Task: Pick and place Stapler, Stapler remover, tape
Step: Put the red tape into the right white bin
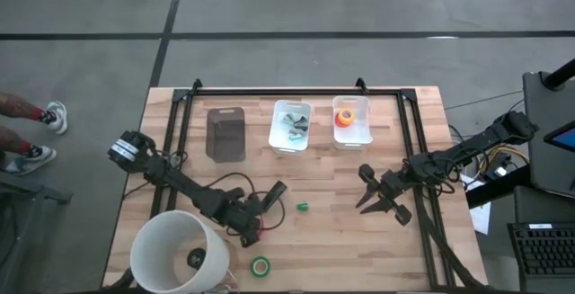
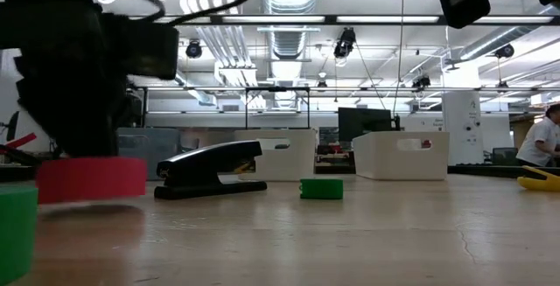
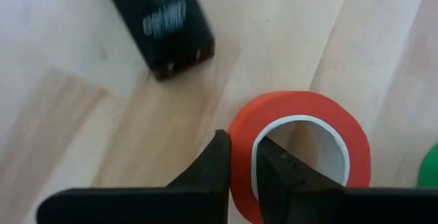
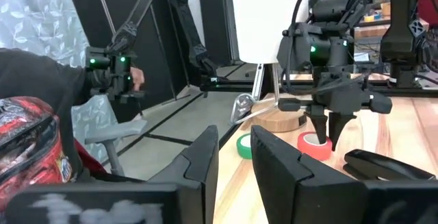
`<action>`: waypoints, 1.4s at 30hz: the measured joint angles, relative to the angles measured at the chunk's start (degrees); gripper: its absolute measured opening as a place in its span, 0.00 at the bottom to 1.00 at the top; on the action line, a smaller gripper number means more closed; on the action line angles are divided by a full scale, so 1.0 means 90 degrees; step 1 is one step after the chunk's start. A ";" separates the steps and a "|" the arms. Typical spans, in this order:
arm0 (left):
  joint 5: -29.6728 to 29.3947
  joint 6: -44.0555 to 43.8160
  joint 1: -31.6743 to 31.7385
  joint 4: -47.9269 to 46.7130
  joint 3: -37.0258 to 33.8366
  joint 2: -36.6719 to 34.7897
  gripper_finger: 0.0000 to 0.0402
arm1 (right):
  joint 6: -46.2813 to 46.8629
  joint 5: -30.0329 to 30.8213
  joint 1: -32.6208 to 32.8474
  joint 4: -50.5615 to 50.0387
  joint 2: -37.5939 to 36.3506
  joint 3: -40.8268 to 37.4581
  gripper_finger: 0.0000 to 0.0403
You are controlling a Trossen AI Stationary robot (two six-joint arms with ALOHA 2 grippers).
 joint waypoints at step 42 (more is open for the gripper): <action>-0.3288 0.4535 0.0928 0.7426 0.0670 0.0382 0.15 | -0.0650 0.1681 -0.0092 0.2348 0.2329 0.0454 0.61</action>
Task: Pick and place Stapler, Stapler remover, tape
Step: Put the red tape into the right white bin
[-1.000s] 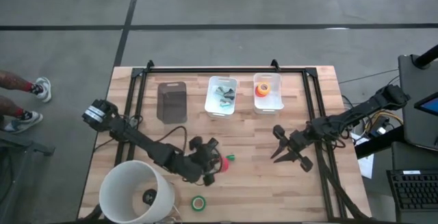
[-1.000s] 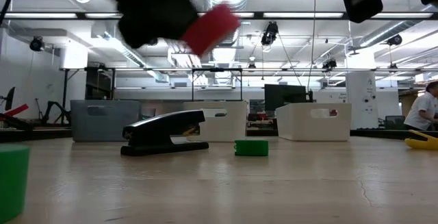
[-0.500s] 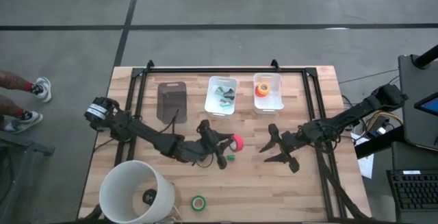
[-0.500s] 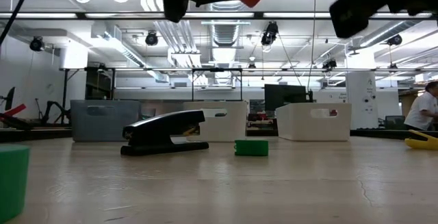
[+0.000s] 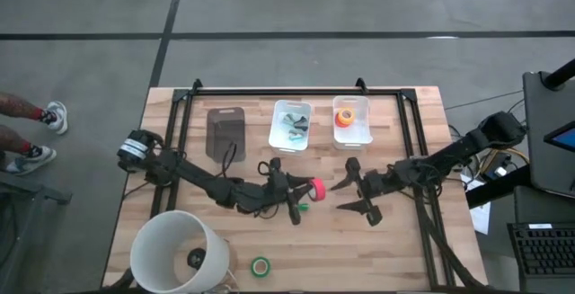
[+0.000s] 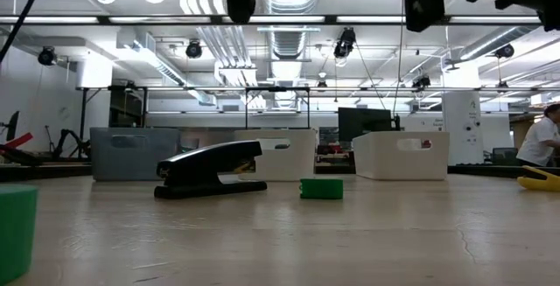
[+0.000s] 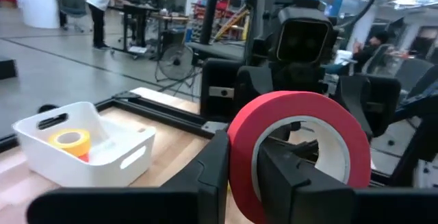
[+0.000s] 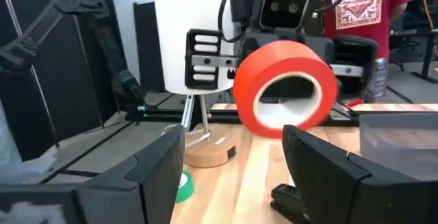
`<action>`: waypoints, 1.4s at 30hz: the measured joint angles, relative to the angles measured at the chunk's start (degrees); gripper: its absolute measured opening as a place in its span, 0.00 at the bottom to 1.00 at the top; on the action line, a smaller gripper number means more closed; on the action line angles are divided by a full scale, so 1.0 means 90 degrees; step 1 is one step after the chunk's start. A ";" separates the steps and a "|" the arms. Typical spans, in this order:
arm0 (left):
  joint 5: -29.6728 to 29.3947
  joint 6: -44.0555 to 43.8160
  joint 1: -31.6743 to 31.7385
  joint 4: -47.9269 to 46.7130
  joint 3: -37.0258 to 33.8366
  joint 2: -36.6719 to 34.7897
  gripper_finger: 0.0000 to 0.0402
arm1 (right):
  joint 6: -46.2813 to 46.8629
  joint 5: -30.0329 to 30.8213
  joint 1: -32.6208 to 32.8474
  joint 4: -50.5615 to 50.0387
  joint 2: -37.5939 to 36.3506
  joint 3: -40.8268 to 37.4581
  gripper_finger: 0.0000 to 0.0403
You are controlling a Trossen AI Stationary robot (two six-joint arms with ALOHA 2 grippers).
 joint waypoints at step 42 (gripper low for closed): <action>0.0124 0.0721 0.0168 0.0035 0.0262 0.0077 0.35 | -0.0497 -0.0024 -0.0234 -0.0643 0.0558 0.0936 0.10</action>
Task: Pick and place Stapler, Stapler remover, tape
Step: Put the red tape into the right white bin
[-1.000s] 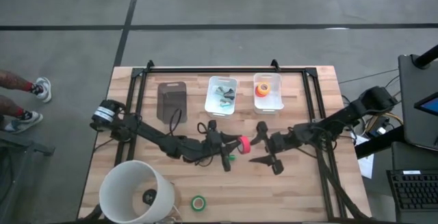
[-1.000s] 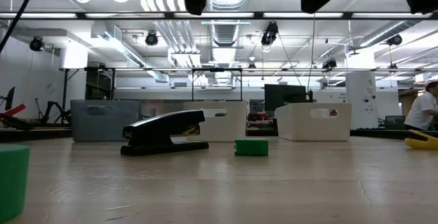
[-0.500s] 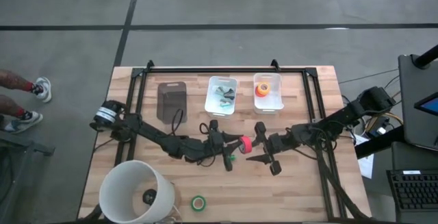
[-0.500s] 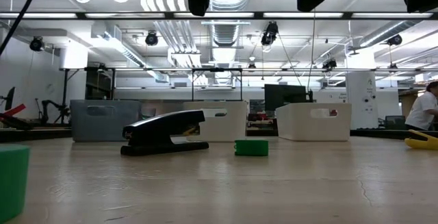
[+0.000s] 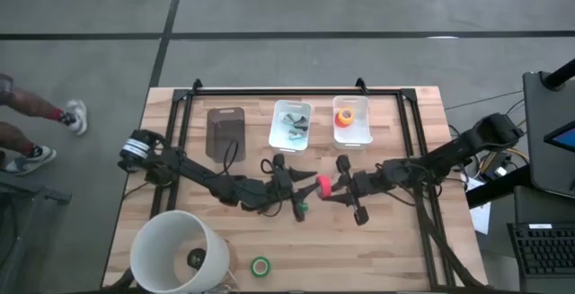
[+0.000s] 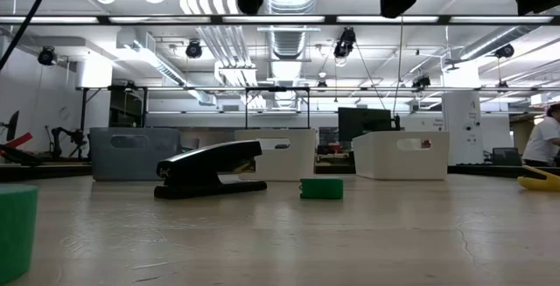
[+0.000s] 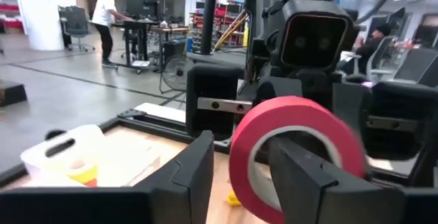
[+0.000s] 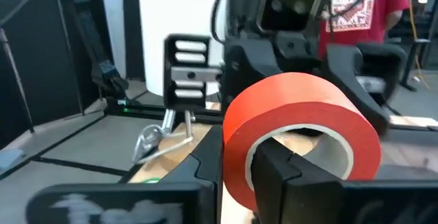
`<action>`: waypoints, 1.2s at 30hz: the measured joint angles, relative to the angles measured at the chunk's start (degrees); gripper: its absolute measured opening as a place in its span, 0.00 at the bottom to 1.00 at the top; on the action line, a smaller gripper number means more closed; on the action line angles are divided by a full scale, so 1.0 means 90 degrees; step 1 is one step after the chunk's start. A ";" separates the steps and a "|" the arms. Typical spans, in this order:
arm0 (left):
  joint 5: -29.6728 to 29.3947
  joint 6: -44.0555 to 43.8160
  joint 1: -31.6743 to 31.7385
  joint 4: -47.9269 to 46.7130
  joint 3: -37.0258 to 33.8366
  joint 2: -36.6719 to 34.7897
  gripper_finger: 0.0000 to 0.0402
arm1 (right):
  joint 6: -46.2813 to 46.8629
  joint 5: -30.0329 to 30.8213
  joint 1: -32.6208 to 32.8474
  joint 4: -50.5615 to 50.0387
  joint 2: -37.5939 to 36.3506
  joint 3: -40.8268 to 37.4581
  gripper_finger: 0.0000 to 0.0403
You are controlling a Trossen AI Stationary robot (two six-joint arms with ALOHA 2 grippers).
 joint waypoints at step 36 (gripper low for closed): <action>0.0571 0.0831 0.0255 0.1543 0.0000 -0.0144 0.36 | 0.1022 0.0072 -0.5119 -0.8694 0.0028 0.2331 0.15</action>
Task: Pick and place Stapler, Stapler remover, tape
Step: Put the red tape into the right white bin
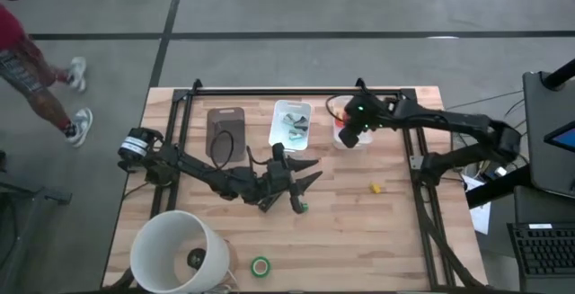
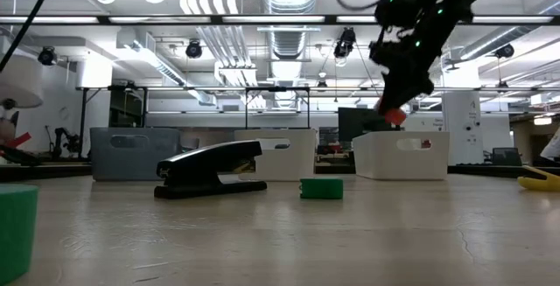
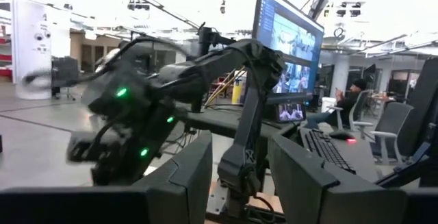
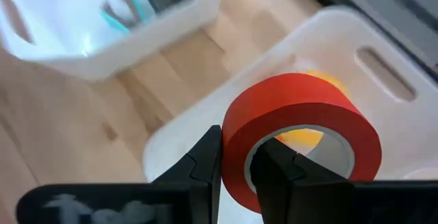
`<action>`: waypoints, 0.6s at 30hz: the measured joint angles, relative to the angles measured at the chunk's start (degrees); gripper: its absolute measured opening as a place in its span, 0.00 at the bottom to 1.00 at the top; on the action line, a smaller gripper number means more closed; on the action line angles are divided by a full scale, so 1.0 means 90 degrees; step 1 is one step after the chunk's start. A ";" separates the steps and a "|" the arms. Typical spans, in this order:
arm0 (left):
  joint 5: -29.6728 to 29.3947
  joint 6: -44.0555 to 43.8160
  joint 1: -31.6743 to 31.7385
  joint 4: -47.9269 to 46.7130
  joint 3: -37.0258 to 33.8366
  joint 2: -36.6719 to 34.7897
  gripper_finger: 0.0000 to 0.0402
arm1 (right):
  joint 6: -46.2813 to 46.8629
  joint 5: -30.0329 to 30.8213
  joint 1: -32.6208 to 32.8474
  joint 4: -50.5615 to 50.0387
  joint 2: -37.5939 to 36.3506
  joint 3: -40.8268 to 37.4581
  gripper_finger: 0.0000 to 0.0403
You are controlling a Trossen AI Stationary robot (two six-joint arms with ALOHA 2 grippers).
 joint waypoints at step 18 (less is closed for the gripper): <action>0.0000 -0.0105 -0.0005 0.0000 0.0000 0.0000 0.36 | -0.0781 -0.1213 -0.0225 -0.1669 0.1763 0.0996 0.14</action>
